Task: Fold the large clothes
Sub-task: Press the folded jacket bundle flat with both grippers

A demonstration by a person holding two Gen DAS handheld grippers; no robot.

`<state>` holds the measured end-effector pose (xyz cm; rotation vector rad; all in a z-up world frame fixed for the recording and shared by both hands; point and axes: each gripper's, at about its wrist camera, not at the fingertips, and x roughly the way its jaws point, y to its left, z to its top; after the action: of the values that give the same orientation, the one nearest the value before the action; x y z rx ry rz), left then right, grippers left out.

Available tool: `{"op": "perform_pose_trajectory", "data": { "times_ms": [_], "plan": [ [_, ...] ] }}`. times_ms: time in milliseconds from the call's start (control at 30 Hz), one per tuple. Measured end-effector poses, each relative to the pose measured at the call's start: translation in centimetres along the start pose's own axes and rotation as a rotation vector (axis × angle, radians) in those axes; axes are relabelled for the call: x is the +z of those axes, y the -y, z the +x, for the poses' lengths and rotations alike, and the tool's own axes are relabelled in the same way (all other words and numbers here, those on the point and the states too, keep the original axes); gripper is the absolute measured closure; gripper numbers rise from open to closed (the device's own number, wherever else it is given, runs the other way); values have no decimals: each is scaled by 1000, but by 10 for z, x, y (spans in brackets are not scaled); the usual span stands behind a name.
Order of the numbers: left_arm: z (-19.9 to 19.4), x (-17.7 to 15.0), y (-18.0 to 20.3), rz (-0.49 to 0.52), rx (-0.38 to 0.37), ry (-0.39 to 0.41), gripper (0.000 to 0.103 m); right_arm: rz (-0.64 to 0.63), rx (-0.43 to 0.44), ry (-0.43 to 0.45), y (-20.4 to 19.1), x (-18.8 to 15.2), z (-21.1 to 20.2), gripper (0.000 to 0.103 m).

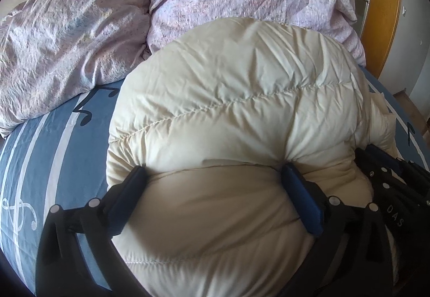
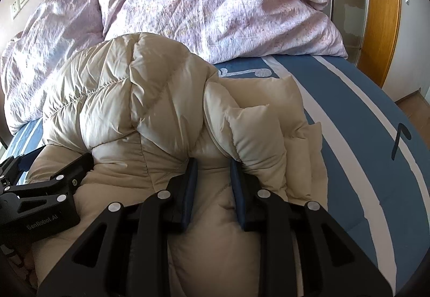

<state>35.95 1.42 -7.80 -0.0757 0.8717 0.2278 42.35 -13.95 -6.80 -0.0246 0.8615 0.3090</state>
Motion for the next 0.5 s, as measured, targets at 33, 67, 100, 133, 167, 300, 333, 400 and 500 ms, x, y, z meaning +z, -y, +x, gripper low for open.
{"op": "perform_pose_trajectory", "data": {
  "times_ms": [33,67,100,133,167,300,333,400,500],
  "plan": [
    [0,0,0,0,1,3,2,-1,-1,0,0,0,0,77],
    [0,-1,0,0,3,6,2,-1,-1,1,0,0,0,77],
    [0,-2,1,0,5,10,2,-1,-2,1,0,0,0,76],
    [0,-2,1,1,7,13,2,-2,-2,1,0,0,0,76],
    [0,-2,1,1,8,14,2,-2,-1,1,0,0,0,76],
    [0,-3,1,3,11,19,2,-3,-3,2,-1,0,0,76],
    [0,-3,2,3,12,21,2,-4,-3,2,-1,0,0,76],
    [0,-4,2,4,13,22,2,-3,-4,2,-1,0,0,76],
    [0,-4,1,4,13,23,2,-3,-4,1,-1,0,0,76]
  ]
}}
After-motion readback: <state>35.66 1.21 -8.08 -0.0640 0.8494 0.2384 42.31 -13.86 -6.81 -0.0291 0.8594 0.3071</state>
